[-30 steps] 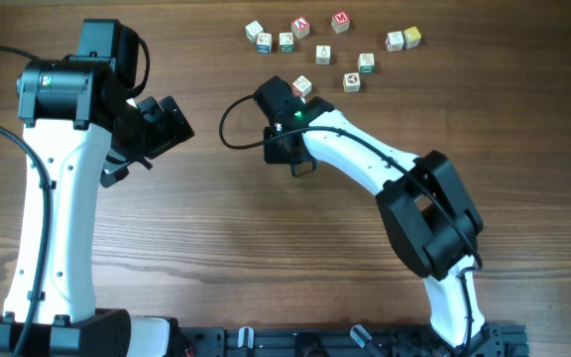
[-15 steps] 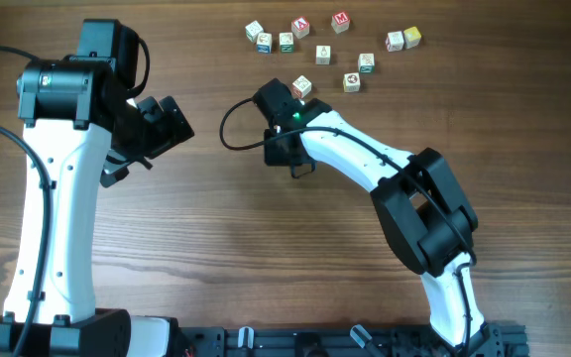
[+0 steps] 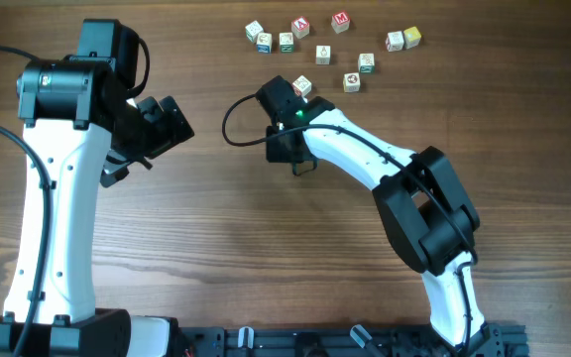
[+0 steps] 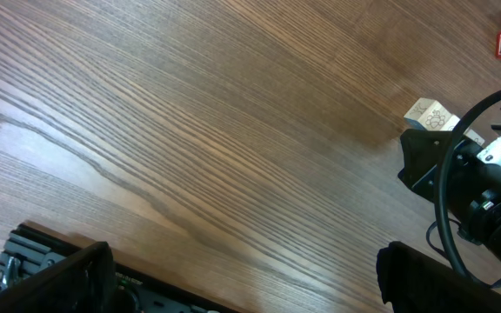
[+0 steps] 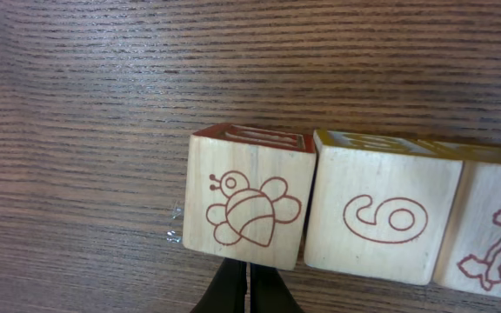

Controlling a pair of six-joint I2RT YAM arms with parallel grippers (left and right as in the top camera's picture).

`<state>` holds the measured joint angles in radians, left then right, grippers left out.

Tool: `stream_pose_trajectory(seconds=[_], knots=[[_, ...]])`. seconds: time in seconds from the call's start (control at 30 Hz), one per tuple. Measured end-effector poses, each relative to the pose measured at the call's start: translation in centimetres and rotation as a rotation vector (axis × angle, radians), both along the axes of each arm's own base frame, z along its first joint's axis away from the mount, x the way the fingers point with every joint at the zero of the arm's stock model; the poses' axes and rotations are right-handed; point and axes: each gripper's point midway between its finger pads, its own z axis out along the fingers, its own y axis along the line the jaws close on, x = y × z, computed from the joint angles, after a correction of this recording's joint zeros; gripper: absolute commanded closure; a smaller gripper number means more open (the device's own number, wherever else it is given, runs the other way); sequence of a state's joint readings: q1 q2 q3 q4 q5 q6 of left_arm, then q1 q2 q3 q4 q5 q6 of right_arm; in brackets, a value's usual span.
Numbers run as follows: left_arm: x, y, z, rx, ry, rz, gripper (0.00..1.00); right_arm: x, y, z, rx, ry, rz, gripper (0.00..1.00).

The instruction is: Form a circle

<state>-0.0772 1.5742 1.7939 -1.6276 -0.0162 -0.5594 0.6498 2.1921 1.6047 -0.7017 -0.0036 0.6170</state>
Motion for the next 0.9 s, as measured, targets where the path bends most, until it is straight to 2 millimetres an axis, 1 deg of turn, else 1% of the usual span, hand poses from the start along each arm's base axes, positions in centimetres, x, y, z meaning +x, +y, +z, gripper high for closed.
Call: stream_pose_trajectory(seconds=[0.77,0.9], knots=[[0.0,0.0,0.0,0.0,0.0,0.0,0.0,0.25,-0.09,0.04,0.004,-0.004,-0.005,0.95],[0.0,0.0,0.0,0.0,0.0,0.0,0.0,-0.17,0.47,0.06,0.032,0.016,0.024,0.95]])
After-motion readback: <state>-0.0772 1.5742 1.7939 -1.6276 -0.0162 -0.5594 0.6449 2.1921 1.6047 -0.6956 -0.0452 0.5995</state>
